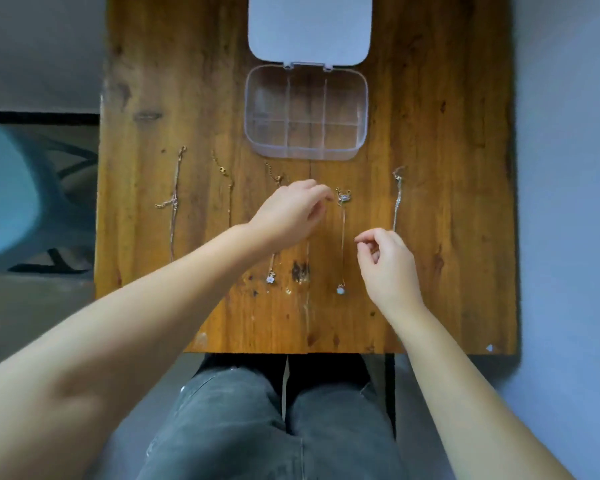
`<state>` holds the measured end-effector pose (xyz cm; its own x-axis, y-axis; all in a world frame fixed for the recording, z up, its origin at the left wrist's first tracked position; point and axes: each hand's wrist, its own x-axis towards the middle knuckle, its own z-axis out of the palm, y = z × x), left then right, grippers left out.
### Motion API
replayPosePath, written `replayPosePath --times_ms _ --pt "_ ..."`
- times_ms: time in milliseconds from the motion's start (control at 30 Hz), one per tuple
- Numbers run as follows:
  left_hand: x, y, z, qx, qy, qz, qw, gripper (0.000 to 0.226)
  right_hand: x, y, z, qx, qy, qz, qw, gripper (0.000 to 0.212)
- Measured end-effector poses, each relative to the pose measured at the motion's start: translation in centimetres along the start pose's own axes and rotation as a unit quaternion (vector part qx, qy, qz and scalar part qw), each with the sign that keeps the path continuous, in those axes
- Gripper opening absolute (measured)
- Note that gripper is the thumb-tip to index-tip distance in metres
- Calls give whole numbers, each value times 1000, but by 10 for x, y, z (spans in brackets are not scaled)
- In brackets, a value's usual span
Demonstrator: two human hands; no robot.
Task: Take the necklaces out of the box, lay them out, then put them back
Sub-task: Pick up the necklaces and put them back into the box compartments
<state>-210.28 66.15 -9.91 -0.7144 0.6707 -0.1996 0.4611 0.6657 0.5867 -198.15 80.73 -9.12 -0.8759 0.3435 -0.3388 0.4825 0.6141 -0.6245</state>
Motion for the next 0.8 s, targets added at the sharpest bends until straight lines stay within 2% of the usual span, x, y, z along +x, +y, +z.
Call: replayPosePath --times_ms 100,233,300,367,433,567,667,733,800 --pt "-76 -46 -10 -15 81 -116 990 20 23 -48 25 -24 -65 -82 994 16" --pt "-153 -96 -10 -6 184 -306 934 19 45 -108 78 -85 -160 -186 966 19" --pt "-170 -107 -3 9 201 -370 907 29 54 -133 105 -111 -190 -234 947 21" --pt "-175 -112 7 48 166 -412 895 36 60 -153 128 -141 -204 -275 929 24" --pt "-177 -113 15 91 133 -412 897 30 64 -167 147 -181 -211 -307 910 26" --pt "-181 -116 17 81 149 -360 918 16 65 -181 171 -266 -222 -381 857 33" --pt "-186 -122 7 -37 177 -335 925 14 58 -180 177 -307 -258 -440 803 32" --pt "-188 -125 -7 -127 228 -333 906 11 54 -179 177 -312 -284 -461 781 23" --pt "-186 -129 -26 -164 287 -327 885 9 53 -182 168 -277 -315 -425 803 18"
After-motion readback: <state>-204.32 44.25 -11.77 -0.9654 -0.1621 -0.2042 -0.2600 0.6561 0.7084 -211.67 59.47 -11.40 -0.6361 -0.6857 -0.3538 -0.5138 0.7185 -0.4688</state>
